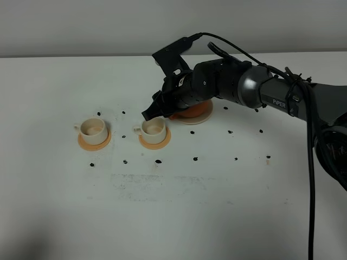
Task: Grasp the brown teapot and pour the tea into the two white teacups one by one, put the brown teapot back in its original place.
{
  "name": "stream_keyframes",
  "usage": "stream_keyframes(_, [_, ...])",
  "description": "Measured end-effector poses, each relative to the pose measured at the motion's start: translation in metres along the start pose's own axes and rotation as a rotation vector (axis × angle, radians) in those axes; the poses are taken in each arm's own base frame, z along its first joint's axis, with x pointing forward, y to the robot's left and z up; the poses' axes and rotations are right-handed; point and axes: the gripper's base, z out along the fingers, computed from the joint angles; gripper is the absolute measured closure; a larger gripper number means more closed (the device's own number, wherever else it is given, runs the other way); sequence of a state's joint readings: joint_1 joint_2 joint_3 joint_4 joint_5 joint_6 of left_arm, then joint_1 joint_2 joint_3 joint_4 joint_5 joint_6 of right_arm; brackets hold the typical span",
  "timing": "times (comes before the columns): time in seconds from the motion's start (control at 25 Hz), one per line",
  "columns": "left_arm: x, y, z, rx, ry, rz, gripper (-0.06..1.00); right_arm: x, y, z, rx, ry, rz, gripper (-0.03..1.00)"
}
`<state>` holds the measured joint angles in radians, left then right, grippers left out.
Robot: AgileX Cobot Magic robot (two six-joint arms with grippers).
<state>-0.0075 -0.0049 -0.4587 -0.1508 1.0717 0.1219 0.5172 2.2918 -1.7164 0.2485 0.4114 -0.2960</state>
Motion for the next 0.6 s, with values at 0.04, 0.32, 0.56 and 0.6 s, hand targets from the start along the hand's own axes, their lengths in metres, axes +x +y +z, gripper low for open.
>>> stream_keyframes(0.04, [0.0,0.0,0.0,0.0,0.0,0.0,0.78,-0.0001,0.0,-0.0005,0.0,0.003,-0.004,0.6])
stream_keyframes(0.32, [0.0,0.0,0.0,0.0,0.0,0.0,0.78,0.0027,-0.001,-0.0015,0.016,0.041,-0.046,0.6])
stream_keyframes(0.56, [0.0,0.0,0.0,0.0,0.0,0.0,0.78,0.0011,-0.0016,-0.0101,0.027,0.071,-0.054,0.6])
stream_keyframes(0.6, [0.0,0.0,0.0,0.0,0.0,0.0,0.78,0.0016,-0.0015,-0.0101,0.026,0.077,-0.053,0.6])
